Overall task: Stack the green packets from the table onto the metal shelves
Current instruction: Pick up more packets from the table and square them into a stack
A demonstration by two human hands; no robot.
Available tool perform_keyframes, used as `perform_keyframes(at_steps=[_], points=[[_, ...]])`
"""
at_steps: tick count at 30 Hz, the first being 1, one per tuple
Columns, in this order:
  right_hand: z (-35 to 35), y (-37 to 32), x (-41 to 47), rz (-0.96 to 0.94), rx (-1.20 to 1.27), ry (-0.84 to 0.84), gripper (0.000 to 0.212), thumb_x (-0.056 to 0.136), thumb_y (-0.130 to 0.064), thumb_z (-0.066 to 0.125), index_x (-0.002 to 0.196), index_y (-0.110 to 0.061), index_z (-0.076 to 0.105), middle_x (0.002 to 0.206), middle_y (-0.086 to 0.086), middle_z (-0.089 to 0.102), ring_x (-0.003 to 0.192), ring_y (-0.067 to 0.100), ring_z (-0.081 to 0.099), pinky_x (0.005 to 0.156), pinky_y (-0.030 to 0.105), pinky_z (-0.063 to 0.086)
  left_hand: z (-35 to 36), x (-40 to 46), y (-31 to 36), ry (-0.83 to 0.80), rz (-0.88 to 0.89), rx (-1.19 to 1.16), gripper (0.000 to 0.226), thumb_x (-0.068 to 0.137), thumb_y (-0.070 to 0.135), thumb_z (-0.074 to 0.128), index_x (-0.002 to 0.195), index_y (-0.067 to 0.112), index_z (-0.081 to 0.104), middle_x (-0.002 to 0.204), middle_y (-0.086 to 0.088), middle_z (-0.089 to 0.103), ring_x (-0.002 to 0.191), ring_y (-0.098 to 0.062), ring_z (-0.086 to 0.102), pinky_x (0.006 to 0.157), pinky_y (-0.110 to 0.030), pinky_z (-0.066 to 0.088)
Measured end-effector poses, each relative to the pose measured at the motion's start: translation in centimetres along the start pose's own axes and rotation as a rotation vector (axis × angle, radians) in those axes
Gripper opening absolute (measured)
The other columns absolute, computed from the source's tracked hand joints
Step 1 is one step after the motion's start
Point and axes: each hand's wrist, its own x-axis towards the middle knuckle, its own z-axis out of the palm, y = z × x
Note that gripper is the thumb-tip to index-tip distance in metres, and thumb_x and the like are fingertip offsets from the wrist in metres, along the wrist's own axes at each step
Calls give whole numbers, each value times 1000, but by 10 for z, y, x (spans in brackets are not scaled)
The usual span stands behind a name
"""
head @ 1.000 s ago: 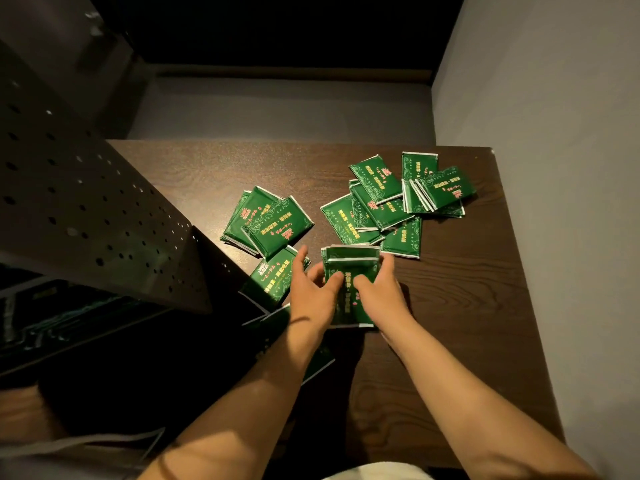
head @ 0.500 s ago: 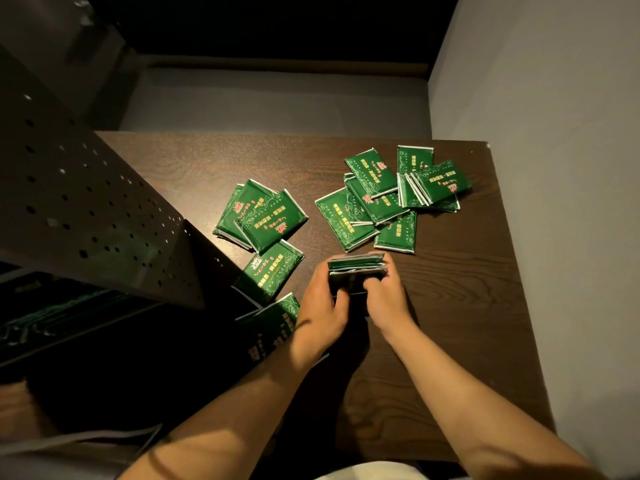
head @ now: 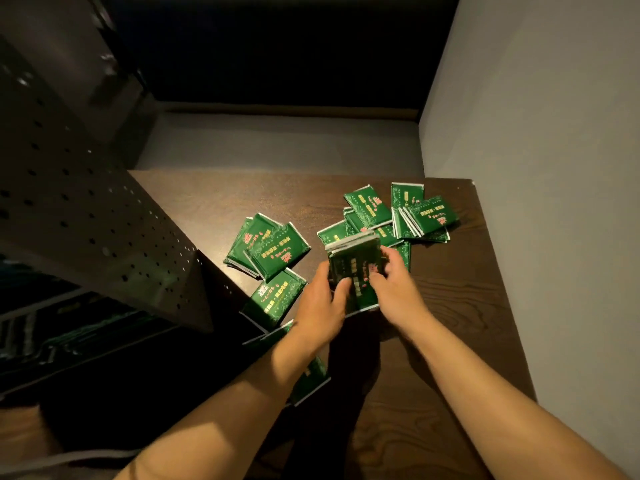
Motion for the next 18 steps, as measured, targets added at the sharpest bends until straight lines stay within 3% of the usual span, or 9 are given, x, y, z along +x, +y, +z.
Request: perform_keyframes(at_steps=[2, 5, 9, 12, 15, 18], points=[[-11, -34, -4, -95, 60, -11, 34, 99, -6, 48, 121, -31, 42, 110, -6, 67, 97, 5, 66, 80, 26, 52, -20, 3, 26, 50, 40, -114, 32, 94, 35, 51, 124, 25, 50, 109, 6, 65, 98, -10, 64, 84, -42, 55], [-25, -79, -11, -188, 80, -76, 37, 97, -4, 51, 114, -37, 47, 110, -2, 68, 97, 11, 69, 84, 36, 56, -47, 2, 64, 119, 109, -228, 22, 94, 27, 56, 117, 26, 55, 106, 8, 67, 95, -6, 65, 85, -40, 56], [-36, -154, -32, -331, 126, -137, 37, 97, 0, 49, 115, -32, 49, 104, -2, 69, 96, 11, 69, 74, 27, 57, -93, -11, 123, 162, 237, -345, 20, 96, 22, 54, 115, 27, 54, 107, 5, 66, 97, -9, 65, 82, -35, 57], [-37, -220, -55, -476, 140, -167, 37, 96, 2, 49, 116, -30, 51, 109, 1, 68, 98, 12, 68, 73, 24, 57, -135, -20, 172, 270, 379, -336, 19, 96, 16, 53, 114, 22, 56, 104, 4, 67, 95, -7, 65, 79, -31, 57], [-36, -288, -81, -634, 147, -196, 37, 96, 1, 51, 114, -31, 53, 115, 7, 66, 101, 12, 68, 76, 24, 57, -179, -35, 222, 420, 520, -269, 17, 95, 23, 54, 111, 22, 57, 98, 8, 67, 90, -6, 64, 81, -40, 56], [-35, -356, -113, -762, 227, -309, 35, 91, -7, 58, 121, -24, 53, 116, 12, 68, 105, 23, 68, 85, 39, 56, -223, -63, 277, 569, 680, -231, 19, 93, 31, 57, 111, 24, 58, 96, 8, 68, 86, -7, 66, 77, -40, 56]])
